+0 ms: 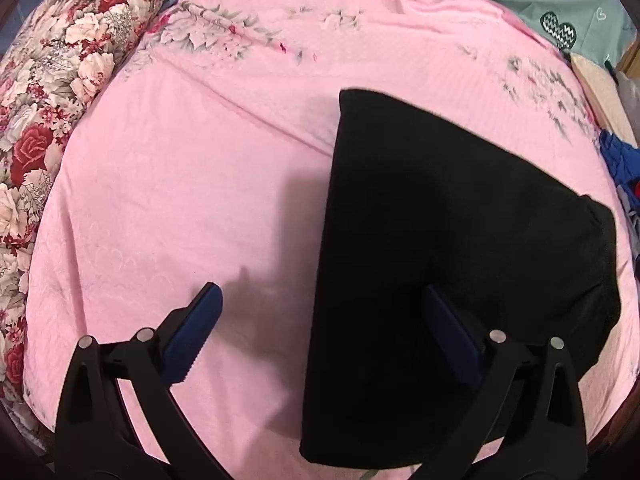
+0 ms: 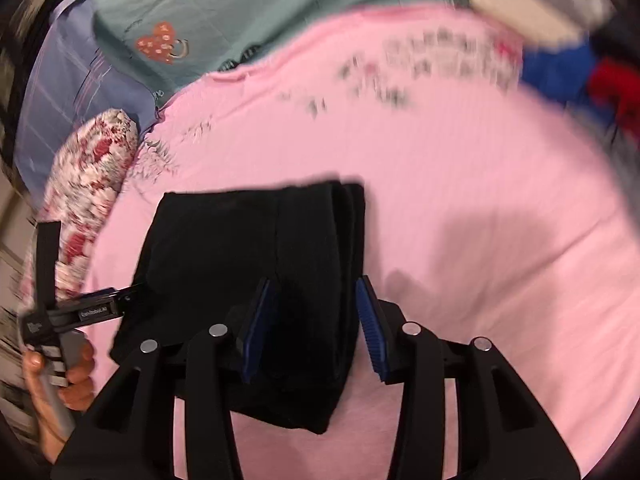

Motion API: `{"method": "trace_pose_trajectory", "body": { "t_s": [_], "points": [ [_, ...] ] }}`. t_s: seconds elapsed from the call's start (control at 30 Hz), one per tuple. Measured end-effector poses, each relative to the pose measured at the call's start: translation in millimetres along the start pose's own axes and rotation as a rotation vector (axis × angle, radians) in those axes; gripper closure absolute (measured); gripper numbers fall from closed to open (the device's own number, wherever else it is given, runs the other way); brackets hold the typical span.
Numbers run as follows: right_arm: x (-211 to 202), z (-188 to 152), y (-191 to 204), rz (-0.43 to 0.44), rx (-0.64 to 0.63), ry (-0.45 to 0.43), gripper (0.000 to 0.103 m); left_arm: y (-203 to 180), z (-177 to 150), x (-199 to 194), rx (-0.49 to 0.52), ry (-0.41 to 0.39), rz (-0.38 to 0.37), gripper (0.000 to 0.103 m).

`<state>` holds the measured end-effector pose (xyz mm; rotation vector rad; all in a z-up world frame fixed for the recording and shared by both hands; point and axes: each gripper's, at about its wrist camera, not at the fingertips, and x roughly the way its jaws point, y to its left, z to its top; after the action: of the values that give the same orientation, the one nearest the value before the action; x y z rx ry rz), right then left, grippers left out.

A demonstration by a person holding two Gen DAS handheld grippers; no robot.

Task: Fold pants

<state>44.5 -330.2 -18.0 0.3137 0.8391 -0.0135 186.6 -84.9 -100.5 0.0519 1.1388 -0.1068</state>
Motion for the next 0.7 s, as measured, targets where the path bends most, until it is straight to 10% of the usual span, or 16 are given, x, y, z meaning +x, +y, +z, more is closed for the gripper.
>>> {"method": "trace_pose_trajectory", "body": {
  "t_s": [0.17, 0.47, 0.7],
  "points": [
    [19.1, 15.7, 19.7, -0.002, -0.095, 0.007, 0.059, 4.7, 8.9, 16.6, -0.037, 0.078, -0.042, 0.002],
    [52.4, -5.3, -48.1, 0.131, 0.193, 0.147, 0.045, 24.8, 15.3, 33.3, -0.008, 0.2, -0.287, 0.011],
    [65.7, -13.9, -46.3, 0.329, 0.27, 0.221, 0.049, 19.5, 18.5, 32.0, 0.016, 0.254, -0.411, 0.05]
  ]
}}
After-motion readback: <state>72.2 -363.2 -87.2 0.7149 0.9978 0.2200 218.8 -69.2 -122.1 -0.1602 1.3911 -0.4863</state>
